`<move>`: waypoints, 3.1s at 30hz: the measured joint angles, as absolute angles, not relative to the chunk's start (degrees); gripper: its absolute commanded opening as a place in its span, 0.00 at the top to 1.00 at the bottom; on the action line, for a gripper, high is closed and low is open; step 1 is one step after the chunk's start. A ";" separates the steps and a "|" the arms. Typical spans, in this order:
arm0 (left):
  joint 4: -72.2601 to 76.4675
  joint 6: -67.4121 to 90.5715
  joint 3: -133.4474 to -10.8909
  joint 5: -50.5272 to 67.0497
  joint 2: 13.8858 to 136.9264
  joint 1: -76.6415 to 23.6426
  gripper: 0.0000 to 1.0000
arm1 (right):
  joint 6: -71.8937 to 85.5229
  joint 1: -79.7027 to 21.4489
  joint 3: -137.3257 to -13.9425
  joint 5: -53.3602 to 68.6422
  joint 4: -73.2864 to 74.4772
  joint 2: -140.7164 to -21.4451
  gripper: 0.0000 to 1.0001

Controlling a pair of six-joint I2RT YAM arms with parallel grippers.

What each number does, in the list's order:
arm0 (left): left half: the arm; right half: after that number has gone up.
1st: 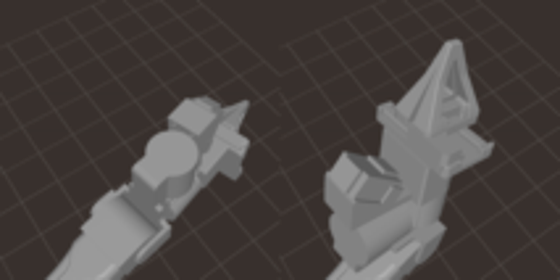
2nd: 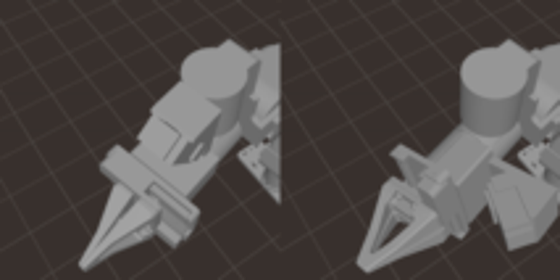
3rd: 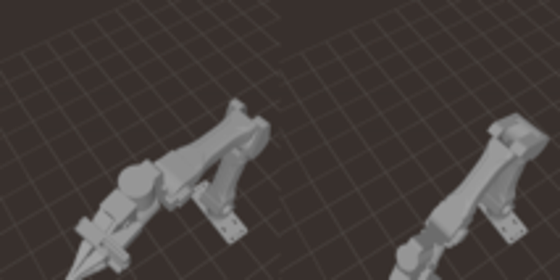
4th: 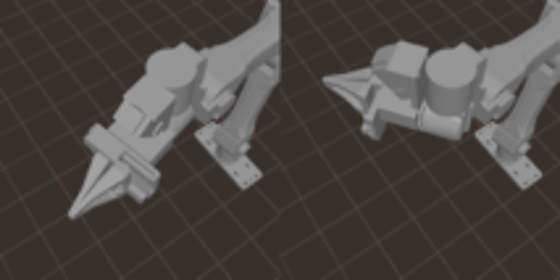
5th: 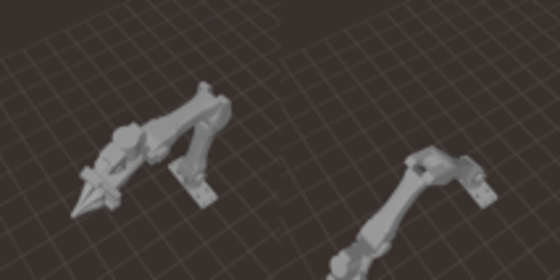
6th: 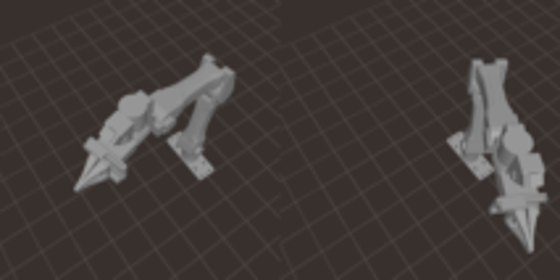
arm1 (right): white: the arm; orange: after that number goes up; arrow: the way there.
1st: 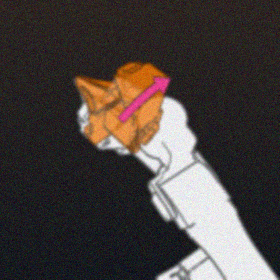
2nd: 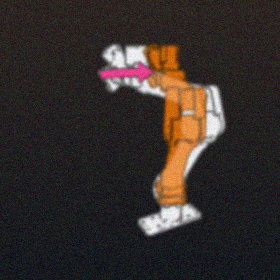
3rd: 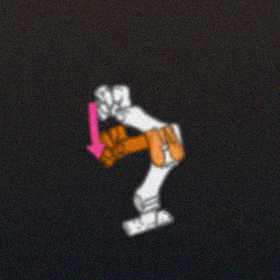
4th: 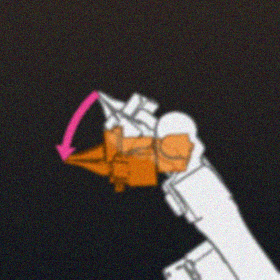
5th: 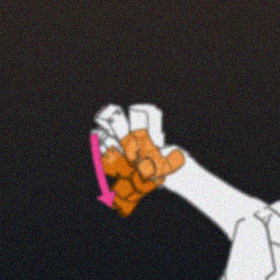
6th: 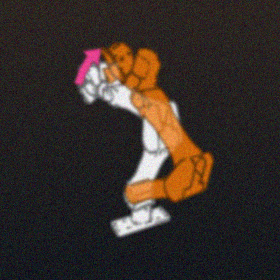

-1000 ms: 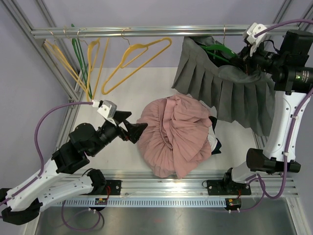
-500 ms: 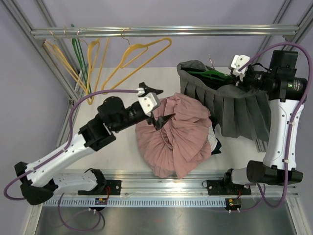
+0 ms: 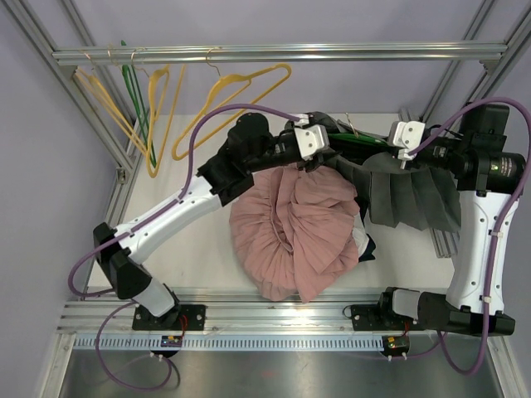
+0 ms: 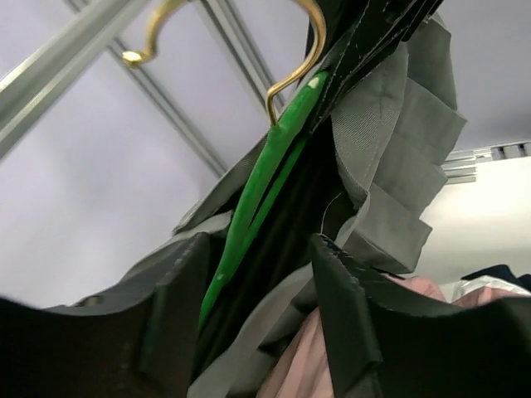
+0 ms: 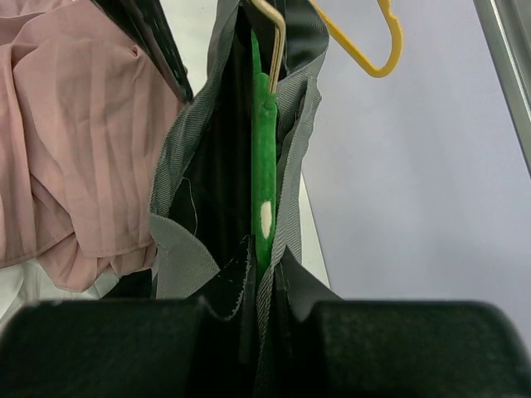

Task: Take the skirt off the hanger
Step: Pass the hanger from the right arm to the left, then remove the skirt from the hanger

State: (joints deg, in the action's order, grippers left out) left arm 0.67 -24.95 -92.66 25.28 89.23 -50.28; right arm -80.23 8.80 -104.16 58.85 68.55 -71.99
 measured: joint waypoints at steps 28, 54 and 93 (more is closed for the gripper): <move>-2.90 -28.18 -101.23 30.52 99.63 -50.39 1.00 | -71.44 8.95 -100.68 60.03 63.00 -70.94 0.54; -3.42 -24.77 -99.50 17.72 100.01 -50.50 1.00 | -5.89 8.99 -96.18 30.22 43.29 -66.26 0.01; -0.56 -28.27 -90.61 19.33 94.32 -50.43 1.00 | -21.26 11.66 -93.58 26.81 39.13 -71.72 1.00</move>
State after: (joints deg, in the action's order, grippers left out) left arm -0.56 -28.27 -90.61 19.33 94.32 -50.43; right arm -21.26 11.66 -93.58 26.81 39.13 -71.72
